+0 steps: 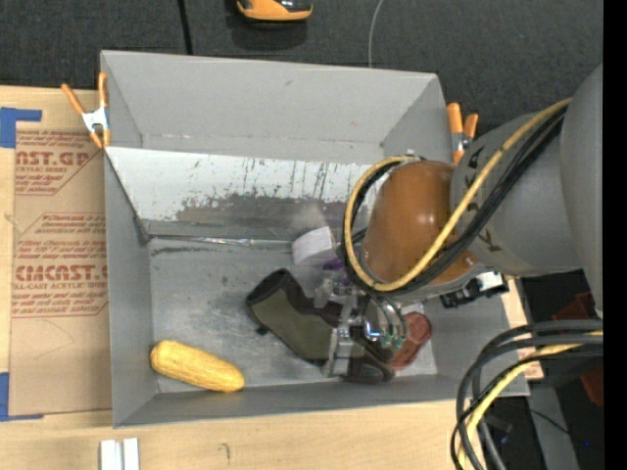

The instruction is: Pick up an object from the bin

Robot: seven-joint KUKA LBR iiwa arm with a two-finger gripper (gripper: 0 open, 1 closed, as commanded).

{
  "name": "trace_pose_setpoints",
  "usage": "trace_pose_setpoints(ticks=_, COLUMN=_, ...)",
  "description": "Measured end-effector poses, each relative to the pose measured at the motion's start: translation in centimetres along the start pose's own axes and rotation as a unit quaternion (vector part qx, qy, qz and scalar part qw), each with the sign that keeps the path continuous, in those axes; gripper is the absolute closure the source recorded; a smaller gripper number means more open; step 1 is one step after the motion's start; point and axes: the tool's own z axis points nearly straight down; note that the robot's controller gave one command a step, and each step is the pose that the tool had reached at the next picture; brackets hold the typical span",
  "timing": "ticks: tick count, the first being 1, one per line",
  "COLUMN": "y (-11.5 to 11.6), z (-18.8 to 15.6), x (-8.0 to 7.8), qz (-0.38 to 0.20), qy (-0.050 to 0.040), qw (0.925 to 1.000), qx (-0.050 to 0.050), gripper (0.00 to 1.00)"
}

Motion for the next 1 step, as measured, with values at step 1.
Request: trace_pose_setpoints(ticks=1, y=0.55, z=-0.56, x=0.01, qz=0.009, qy=-0.0028, qw=1.0, qx=0.0, gripper=0.0)
